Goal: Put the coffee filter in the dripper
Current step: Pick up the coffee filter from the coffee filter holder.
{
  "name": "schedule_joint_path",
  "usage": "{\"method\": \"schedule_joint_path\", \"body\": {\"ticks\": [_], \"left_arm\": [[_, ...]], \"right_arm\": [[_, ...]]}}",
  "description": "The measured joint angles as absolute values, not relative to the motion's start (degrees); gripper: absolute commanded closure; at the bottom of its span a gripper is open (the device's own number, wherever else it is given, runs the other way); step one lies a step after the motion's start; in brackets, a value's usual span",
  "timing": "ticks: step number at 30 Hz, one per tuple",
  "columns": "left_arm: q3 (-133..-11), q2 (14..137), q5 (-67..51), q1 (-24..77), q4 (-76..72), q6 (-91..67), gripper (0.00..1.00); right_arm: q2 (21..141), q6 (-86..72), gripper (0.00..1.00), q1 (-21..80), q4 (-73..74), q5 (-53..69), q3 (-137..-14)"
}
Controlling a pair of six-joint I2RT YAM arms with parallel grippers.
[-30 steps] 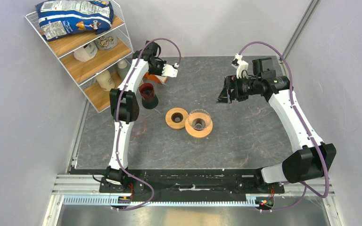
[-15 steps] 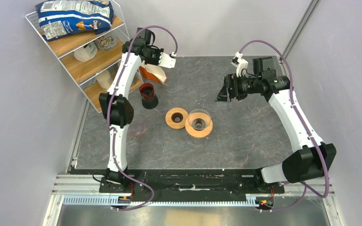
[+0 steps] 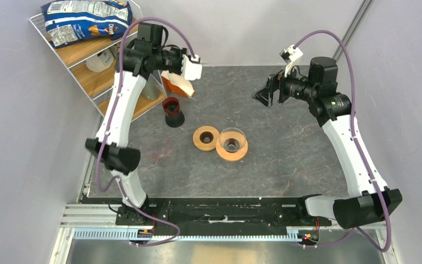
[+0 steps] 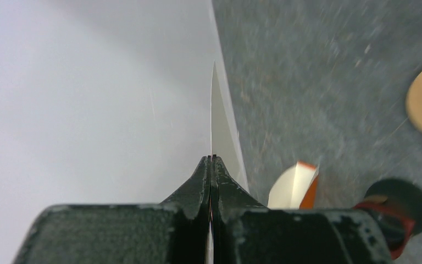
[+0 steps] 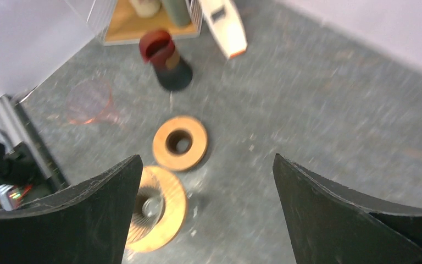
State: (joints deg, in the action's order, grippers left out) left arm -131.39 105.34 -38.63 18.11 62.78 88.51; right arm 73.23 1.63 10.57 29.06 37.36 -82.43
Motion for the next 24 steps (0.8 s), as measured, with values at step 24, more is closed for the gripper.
{"method": "schedule_joint_path", "body": {"ticks": [24], "left_arm": [[-123.85, 93.43, -43.13, 37.58, 64.49, 86.74, 0.98]], "right_arm": [[65.36, 26.41, 0.03, 24.60, 29.04, 33.54, -82.54]]}}
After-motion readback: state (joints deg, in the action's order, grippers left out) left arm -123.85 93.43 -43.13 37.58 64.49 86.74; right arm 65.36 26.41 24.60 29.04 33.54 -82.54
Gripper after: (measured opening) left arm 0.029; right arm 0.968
